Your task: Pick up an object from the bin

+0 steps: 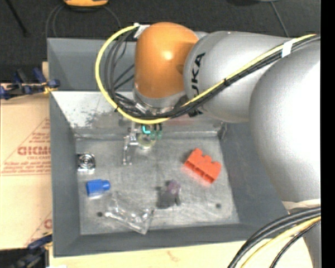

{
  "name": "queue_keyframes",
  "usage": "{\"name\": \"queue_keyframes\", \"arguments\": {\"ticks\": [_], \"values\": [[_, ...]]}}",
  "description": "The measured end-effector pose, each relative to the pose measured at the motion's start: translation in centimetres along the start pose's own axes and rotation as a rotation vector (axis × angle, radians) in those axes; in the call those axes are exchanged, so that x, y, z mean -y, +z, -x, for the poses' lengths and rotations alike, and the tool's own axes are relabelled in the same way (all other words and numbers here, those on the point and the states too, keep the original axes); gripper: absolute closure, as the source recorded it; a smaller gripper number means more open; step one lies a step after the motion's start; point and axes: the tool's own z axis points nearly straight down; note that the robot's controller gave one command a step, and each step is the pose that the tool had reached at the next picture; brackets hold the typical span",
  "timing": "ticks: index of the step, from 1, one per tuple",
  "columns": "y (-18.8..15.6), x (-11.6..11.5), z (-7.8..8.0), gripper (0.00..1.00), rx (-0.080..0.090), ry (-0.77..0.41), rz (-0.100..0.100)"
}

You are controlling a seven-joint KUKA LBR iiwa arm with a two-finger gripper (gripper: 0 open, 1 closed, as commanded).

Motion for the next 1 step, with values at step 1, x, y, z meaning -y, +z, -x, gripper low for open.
{"name": "queue_keyframes", "arguments": {"ticks": [1], "values": [[6.31,11.97,-3.32,0.0,0.001,0.105,-0.004]]}}
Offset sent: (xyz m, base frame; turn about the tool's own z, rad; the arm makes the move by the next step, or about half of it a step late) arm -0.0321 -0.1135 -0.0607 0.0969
